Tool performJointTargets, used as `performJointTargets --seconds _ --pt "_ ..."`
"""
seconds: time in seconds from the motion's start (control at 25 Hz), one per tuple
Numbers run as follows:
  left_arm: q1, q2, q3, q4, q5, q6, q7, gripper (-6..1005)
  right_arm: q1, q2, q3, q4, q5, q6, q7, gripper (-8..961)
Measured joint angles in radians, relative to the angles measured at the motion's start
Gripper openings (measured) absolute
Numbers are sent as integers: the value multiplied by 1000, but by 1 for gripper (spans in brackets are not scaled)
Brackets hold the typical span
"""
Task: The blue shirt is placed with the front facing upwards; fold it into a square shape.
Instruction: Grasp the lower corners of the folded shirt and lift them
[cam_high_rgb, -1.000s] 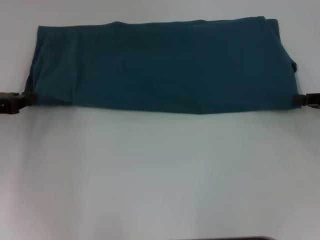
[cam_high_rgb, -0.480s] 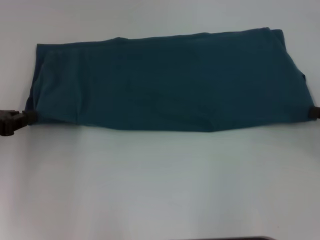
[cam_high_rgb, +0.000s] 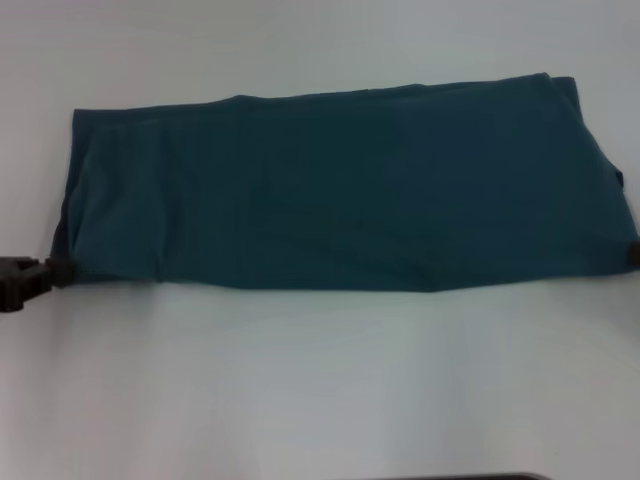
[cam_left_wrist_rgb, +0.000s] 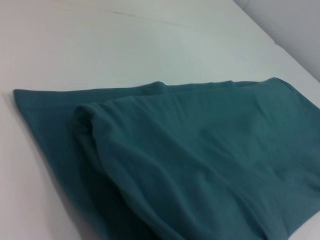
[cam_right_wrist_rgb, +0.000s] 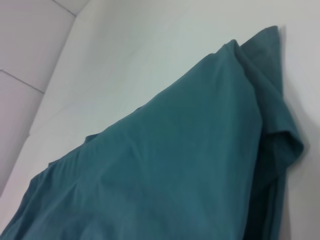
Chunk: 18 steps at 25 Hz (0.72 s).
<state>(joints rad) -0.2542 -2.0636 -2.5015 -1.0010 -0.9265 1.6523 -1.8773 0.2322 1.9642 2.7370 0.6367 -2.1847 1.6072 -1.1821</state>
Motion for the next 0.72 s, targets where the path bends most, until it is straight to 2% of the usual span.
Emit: performJointTargets --seconds 0.72 --pt "-7 4 -4 12 48 -34 18 98 -43 4 70 0 -6 5 -40 50"
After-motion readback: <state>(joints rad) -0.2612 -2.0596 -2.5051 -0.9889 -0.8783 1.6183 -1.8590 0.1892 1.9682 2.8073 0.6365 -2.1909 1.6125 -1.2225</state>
